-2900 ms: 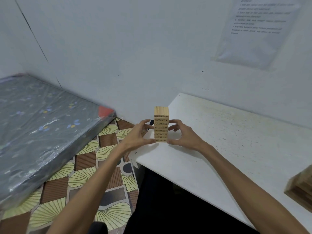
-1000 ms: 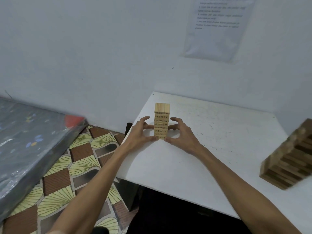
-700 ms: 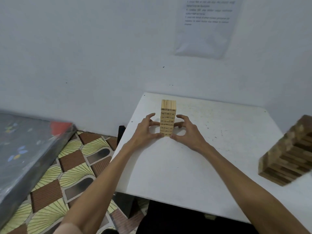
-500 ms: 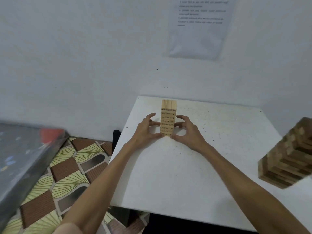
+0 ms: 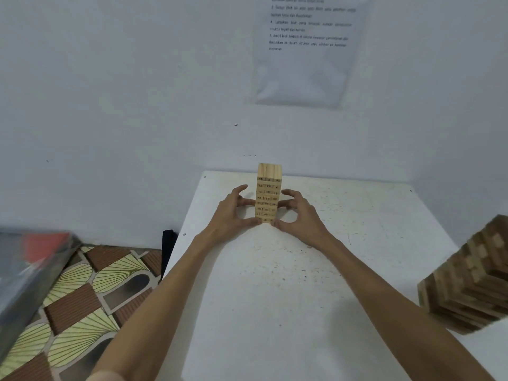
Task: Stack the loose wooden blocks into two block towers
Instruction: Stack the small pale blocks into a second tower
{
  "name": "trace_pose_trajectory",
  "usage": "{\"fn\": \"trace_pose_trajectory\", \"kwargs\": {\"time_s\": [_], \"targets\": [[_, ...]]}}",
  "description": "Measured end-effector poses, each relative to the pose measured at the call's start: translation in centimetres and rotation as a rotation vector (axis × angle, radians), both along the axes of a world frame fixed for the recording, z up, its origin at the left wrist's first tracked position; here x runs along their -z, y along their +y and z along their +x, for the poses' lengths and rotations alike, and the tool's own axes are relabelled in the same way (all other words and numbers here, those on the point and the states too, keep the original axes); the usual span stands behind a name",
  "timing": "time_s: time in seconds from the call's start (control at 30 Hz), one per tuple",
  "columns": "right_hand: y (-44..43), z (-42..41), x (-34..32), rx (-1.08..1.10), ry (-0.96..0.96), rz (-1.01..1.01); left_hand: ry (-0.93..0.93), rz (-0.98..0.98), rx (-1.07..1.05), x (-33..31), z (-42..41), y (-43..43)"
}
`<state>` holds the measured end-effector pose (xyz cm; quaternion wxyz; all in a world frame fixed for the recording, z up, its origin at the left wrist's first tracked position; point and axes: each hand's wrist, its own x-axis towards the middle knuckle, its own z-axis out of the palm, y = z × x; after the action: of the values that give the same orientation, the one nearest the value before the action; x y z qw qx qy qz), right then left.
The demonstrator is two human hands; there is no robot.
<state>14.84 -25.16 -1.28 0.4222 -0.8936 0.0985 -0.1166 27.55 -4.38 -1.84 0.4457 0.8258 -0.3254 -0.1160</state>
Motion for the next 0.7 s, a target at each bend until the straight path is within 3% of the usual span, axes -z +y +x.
{"fn": "trace_pose_trajectory", "kwargs": {"time_s": [0.6, 0.7], "targets": [[-0.3, -0.2, -0.7, -0.043, 0.033, 0.002, 0.033, -0.006, 0.016, -0.7, -0.2, 0.1], [0.3, -0.7, -1.0, 0.012, -0.01, 0.157, 0.121, -0.071, 0.05, -1.2, -0.5, 0.2]]}}
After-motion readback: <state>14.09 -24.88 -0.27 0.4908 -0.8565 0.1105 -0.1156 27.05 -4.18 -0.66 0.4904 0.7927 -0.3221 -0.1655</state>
